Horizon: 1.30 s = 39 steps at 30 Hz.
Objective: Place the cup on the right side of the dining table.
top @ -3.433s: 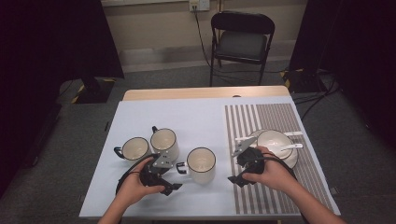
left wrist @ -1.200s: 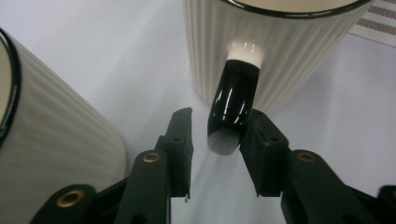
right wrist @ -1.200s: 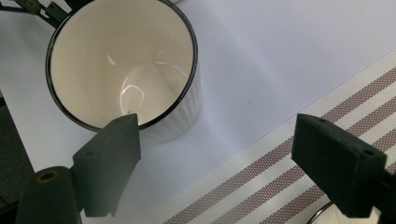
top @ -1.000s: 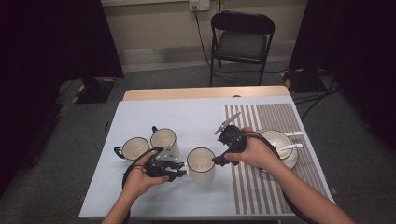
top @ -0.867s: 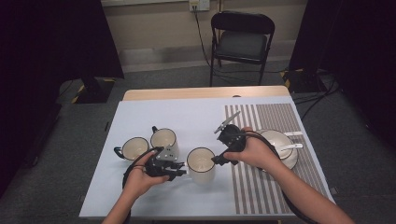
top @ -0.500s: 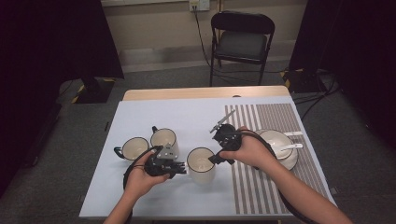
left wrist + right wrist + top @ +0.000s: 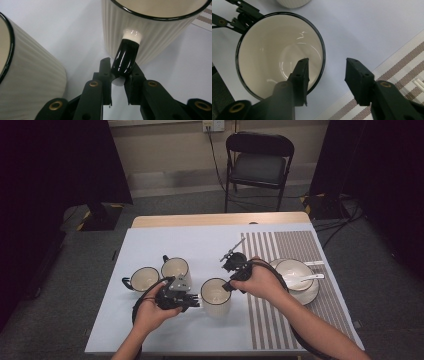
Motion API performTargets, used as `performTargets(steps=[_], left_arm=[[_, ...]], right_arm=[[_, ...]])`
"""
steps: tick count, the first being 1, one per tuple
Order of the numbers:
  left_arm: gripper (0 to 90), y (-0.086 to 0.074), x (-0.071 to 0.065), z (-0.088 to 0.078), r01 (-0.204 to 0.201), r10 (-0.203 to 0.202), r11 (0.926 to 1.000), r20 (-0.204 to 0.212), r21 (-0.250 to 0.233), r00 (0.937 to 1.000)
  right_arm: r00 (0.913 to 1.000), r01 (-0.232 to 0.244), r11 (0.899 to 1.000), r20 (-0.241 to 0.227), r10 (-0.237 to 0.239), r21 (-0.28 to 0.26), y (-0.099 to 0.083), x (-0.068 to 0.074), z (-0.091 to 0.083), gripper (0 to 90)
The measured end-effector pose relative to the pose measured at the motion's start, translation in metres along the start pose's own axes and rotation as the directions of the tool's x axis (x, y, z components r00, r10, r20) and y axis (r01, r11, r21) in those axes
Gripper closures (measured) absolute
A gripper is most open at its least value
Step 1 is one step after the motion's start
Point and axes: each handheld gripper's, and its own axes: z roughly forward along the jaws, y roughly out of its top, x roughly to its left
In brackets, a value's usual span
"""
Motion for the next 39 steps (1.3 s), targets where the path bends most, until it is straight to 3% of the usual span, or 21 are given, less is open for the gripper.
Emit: performTargets(steps=[10,14,16,22,26,27,39], left_arm=[[77.9,0.007,-0.007,-0.004,-0.012,0.012,0.9999,-0.007,0.000,0.9999],[77.9,0.008,-0.007,-0.004,-0.007,0.007,1.0000,-0.011,-0.003,0.9999],[78.0,0.010,-0.007,-0.004,0.006,-0.005,0.9999,0.004,-0.012,1.0000],[77.9,0.010,-0.011,-0.005,0.011,-0.011,0.9998,0.028,-0.015,0.9996],[77.9,0.011,-0.012,-0.006,0.004,-0.004,0.9998,0.026,-0.019,0.9997],[77.9,0.012,-0.014,-0.004,0.000,0.000,0.9997,0.008,-0.025,1.0000],[77.8,0.026,-0.016,-0.002,-0.005,0.005,0.9991,0.005,-0.041,1.0000]], right_arm=[[0.9969,-0.078,0.996,-0.007,0.079,0.029,-0.002,0.001,0.003,73.7],[0.9964,-0.084,0.996,-0.003,0.084,0.037,-0.001,0.004,0.005,79.4],[0.9956,-0.092,0.995,0.022,0.091,0.037,0.000,0.005,0.006,81.2],[0.9906,-0.135,0.991,0.029,0.134,0.025,-0.001,0.002,0.006,84.3],[0.9899,-0.140,0.990,0.027,0.139,0.031,0.001,0.000,0.006,84.6],[0.9909,-0.131,0.991,0.035,0.130,0.027,0.001,0.000,0.005,84.6],[0.9924,-0.101,0.994,0.073,0.099,0.033,0.003,-0.008,-0.010,84.5]])
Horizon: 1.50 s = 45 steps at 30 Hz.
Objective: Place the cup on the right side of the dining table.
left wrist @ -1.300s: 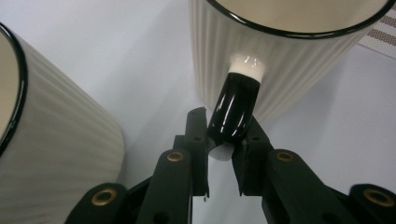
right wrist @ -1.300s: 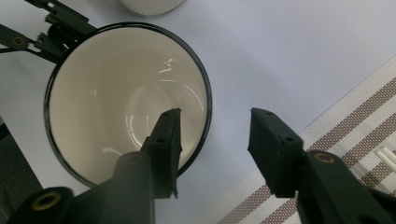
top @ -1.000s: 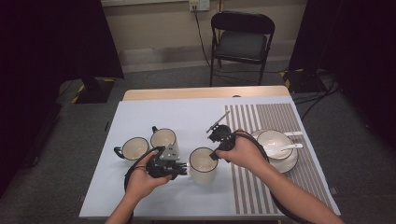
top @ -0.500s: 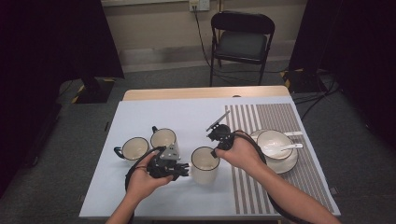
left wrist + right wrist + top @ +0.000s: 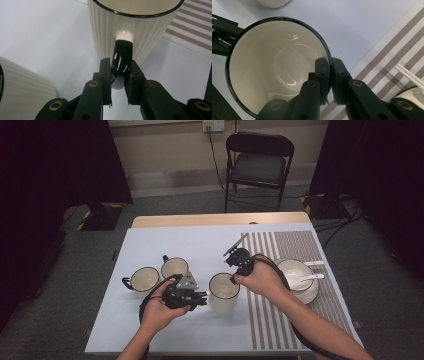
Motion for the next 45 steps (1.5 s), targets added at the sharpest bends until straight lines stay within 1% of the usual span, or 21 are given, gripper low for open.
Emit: performTargets(steps=[1,2,4,7,8,16,23,26,27,28,30,31,32,35,37,40,41,43,45], left_arm=[[77.8,0.002,0.001,0.000,-0.007,0.007,0.9999,0.006,0.013,1.0000],[77.8,0.002,0.000,0.001,0.001,-0.001,1.0000,0.011,0.003,0.9999],[77.8,0.005,0.001,0.003,-0.004,0.004,0.9999,0.013,0.012,0.9999],[77.8,0.007,0.001,0.006,0.002,-0.002,1.0000,0.012,0.005,0.9999],[77.8,0.009,0.002,0.006,-0.001,0.001,1.0000,0.016,0.009,0.9999],[77.8,0.017,0.005,0.007,-0.005,0.005,0.9999,-0.005,0.011,1.0000],[77.8,0.023,0.007,0.008,0.001,-0.001,1.0000,-0.014,0.008,0.9999],[77.9,0.026,0.009,0.009,0.002,-0.002,1.0000,-0.025,0.006,0.9997],[77.9,0.027,0.009,0.010,0.005,-0.005,1.0000,-0.027,0.002,0.9996],[77.9,0.027,0.010,0.011,0.016,-0.017,0.9998,-0.029,-0.008,0.9994],[77.8,0.028,0.011,0.012,0.014,-0.014,0.9999,-0.030,-0.006,0.9994],[77.9,0.029,0.011,0.013,0.021,-0.022,0.9997,-0.030,-0.013,0.9993],[77.8,0.030,0.012,0.013,0.014,-0.014,0.9999,-0.033,0.002,0.9993],[77.9,0.031,0.013,0.017,0.029,-0.029,0.9995,-0.037,-0.016,0.9989],[77.9,0.032,0.014,0.017,0.024,-0.024,0.9996,-0.036,-0.011,0.9990],[77.9,0.033,0.015,0.019,0.034,-0.035,0.9992,-0.033,-0.021,0.9988],[77.9,0.033,0.015,0.020,0.039,-0.040,0.9989,-0.043,-0.024,0.9983],[77.9,0.034,0.017,0.021,0.043,-0.044,0.9987,-0.044,-0.027,0.9980],[77.9,0.034,0.018,0.022,0.049,-0.051,0.9983,-0.050,-0.029,0.9975]], right_arm=[[1.0000,0.000,1.000,0.000,0.000,0.000,0.000,0.000,0.000,84.5],[1.0000,-0.005,1.000,0.001,0.005,0.003,0.000,-0.001,0.000,84.5],[0.9999,-0.010,1.000,-0.005,0.010,0.009,-0.001,-0.004,0.000,84.5],[1.0000,-0.003,1.000,0.002,0.003,0.008,-0.001,-0.007,-0.002,84.5],[1.0000,-0.002,1.000,0.003,0.002,0.011,0.000,-0.009,-0.003,84.5],[1.0000,-0.002,1.000,0.007,0.002,0.010,0.004,-0.015,-0.006,84.5],[0.9999,0.000,1.000,0.015,0.000,0.014,0.009,-0.021,-0.009,84.5],[0.9999,0.002,1.000,0.014,-0.002,0.013,0.011,-0.024,-0.010,84.5],[0.9999,-0.001,1.000,0.016,0.001,0.013,0.012,-0.025,-0.010,84.5],[0.9999,0.001,1.000,0.017,-0.001,0.013,0.012,-0.026,-0.011,84.5],[0.9997,-0.001,1.000,0.024,0.000,0.017,0.013,-0.028,-0.011,84.5],[0.9998,0.004,1.000,0.021,-0.004,0.015,0.013,-0.029,-0.010,84.5],[0.9997,0.004,1.000,0.024,-0.005,0.016,0.014,-0.030,-0.010,84.5],[0.9998,0.003,1.000,0.020,-0.003,0.016,0.015,-0.034,-0.010,84.5],[0.9997,0.000,1.000,0.025,-0.001,0.019,0.015,-0.034,-0.010,84.5],[0.9998,0.006,1.000,0.020,-0.006,0.023,0.018,-0.038,-0.009,84.5],[0.9998,0.002,1.000,0.022,-0.002,0.023,0.019,-0.038,-0.009,84.5],[0.9996,0.010,1.000,0.027,-0.011,0.024,0.020,-0.040,-0.009,84.5],[0.9996,0.006,1.000,0.026,-0.007,0.027,0.021,-0.041,-0.009,84.5]])
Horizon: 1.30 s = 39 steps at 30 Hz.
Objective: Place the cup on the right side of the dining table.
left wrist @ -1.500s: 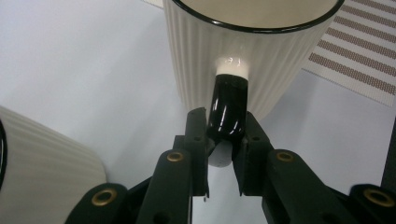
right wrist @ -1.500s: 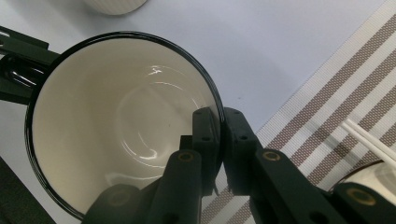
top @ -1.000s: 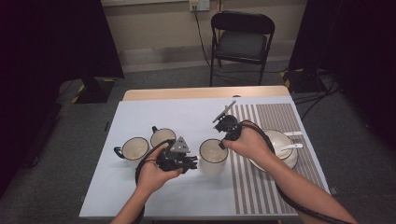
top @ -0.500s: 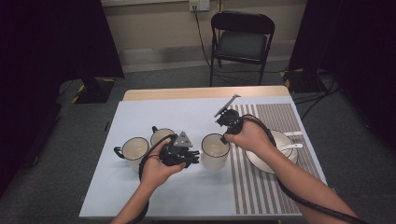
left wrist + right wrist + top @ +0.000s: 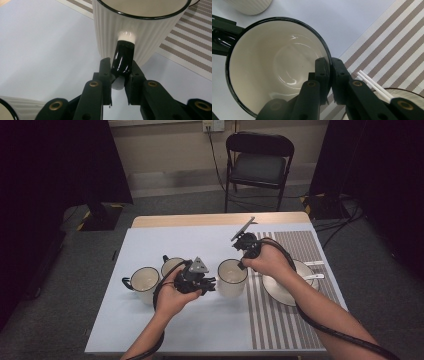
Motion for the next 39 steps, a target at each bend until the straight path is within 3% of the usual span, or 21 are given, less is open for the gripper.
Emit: performTargets(steps=[39], left_arm=[[77.9,0.019,0.022,0.019,0.038,-0.038,0.9993,-0.031,0.006,0.9988]], right_arm=[[0.9996,0.015,1.000,0.024,-0.015,-0.002,0.019,-0.026,0.004,84.5]])
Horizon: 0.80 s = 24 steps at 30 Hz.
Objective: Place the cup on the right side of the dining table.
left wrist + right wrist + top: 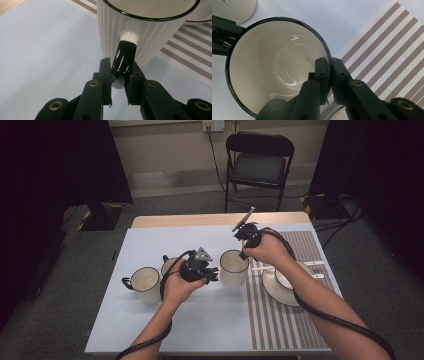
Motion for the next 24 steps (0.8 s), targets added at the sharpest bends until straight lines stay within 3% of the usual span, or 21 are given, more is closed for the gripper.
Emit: performTargets(steps=[24], left_arm=[[77.8,0.010,0.011,0.012,0.025,-0.025,0.9995,-0.021,0.017,0.9995]], right_arm=[[0.9999,0.003,1.000,0.016,-0.003,0.016,0.012,-0.013,0.006,84.4]])
